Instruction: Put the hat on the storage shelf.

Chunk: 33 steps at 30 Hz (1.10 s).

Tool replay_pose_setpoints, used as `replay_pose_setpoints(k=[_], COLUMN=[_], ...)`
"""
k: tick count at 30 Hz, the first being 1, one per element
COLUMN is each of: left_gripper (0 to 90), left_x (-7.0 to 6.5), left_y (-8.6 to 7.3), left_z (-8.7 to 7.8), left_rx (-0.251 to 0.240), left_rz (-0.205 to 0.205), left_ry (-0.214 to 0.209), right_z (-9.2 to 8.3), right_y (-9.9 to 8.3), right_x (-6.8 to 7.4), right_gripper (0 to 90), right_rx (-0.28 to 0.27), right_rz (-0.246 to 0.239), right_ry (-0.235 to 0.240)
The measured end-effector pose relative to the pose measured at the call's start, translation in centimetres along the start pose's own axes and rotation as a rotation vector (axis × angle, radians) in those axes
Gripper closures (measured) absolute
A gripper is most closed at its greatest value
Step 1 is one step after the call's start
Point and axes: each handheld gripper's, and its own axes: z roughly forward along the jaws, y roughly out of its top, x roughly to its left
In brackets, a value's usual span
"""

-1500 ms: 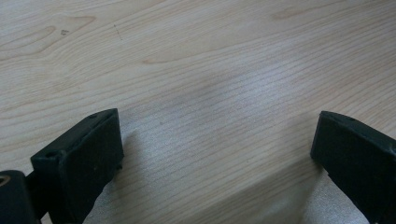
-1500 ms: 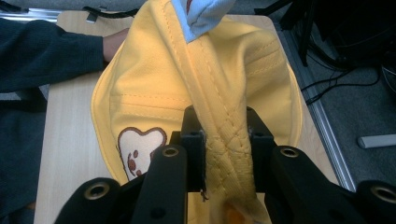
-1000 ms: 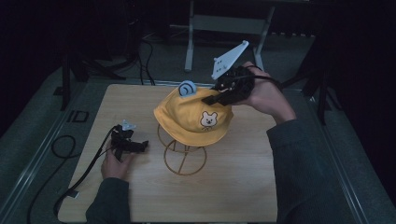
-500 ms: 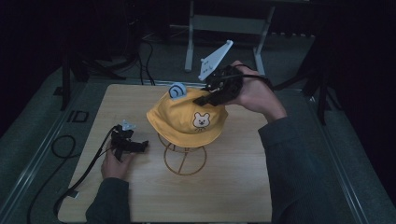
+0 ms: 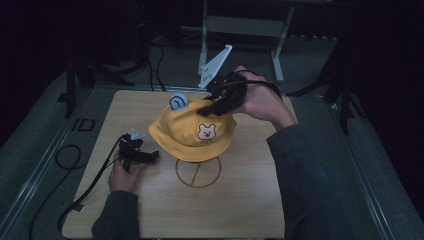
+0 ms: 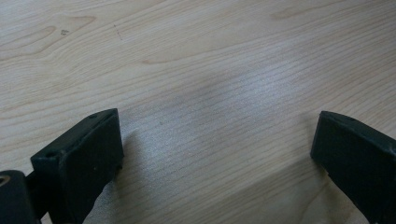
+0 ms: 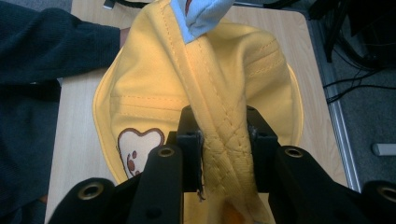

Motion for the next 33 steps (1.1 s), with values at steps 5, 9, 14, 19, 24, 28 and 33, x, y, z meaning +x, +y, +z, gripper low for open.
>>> replay_pose_setpoints(k=[5,9,14,19,24,28,33], left_gripper=[2.1,2.1,2.1,2.1,2.1,2.1,2.1], left_x=[0.0,0.0,0.0,0.0,0.0,0.0,0.0], left_y=[0.0,0.0,0.0,0.0,0.0,0.0,0.0], left_z=[0.0,0.0,0.0,0.0,0.0,0.0,0.0], left_rx=[0.0,0.0,0.0,0.001,0.003,0.002,0.002], left_rz=[-0.001,-0.001,0.0,0.0,0.002,0.001,0.001], left_ry=[-0.001,0.0,-0.001,0.0,0.0,0.0,0.0], right_z=[1.0,1.5,2.2,3.1,3.8,4.1,4.1], right_y=[0.2,0.3,0.6,0.7,1.0,1.0,0.9], right_x=[0.1,0.2,0.3,0.2,0.4,0.4,0.6], right_gripper=[72.2,71.7,71.9,70.3,52.6,44.5,36.4], right_rx=[0.029,0.037,0.043,0.058,0.041,0.05,0.049], right_rz=[-0.007,-0.014,-0.016,-0.02,-0.019,-0.01,-0.018], right_ry=[0.004,0.011,0.017,0.019,0.03,0.03,-0.006])
